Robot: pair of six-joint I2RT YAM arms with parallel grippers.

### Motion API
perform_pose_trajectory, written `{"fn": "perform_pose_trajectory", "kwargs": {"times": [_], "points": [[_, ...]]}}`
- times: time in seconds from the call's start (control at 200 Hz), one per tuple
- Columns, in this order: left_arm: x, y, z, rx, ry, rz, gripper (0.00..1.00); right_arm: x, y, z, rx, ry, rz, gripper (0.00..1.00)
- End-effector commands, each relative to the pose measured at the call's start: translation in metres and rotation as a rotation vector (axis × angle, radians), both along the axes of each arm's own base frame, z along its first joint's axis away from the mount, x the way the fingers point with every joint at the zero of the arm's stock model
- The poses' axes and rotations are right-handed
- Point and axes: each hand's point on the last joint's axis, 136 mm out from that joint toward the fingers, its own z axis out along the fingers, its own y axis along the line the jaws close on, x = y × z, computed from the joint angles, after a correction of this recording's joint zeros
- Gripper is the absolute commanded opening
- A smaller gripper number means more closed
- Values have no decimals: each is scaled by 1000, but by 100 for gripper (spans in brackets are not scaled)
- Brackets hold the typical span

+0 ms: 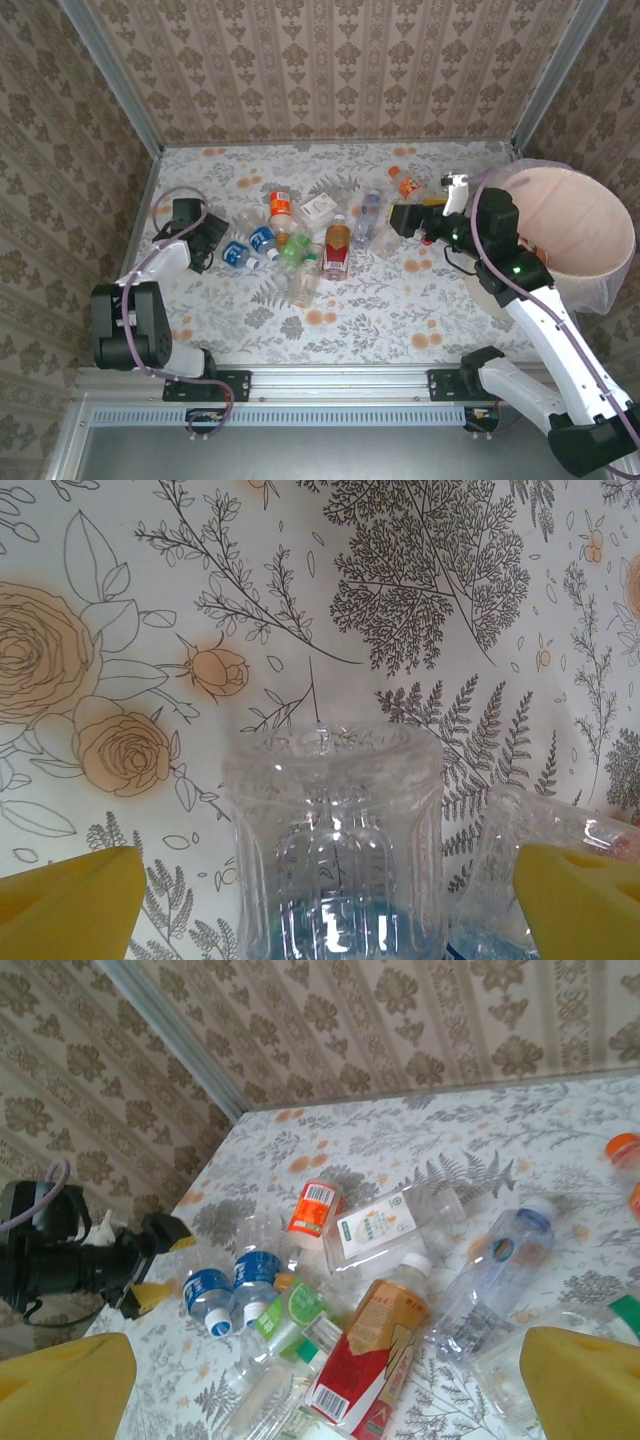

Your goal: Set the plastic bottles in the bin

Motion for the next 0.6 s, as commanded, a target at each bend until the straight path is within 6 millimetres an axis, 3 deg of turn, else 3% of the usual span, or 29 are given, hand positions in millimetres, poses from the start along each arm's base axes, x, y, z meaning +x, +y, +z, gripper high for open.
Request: {"fn": "perform_pose_trajectory", "kwargs": {"times": [0.0,0.245,0.595], "points": [[7,0,-5,-12,-18,31,96,-1,16,1,22,-56,53,100],[12,-2,-18,-27,-14,43,90,-3,32,5,41,-78,94,100],[15,-6,-39,-45,3,56,73,-15,17,2,-51,-75,47,100]]}}
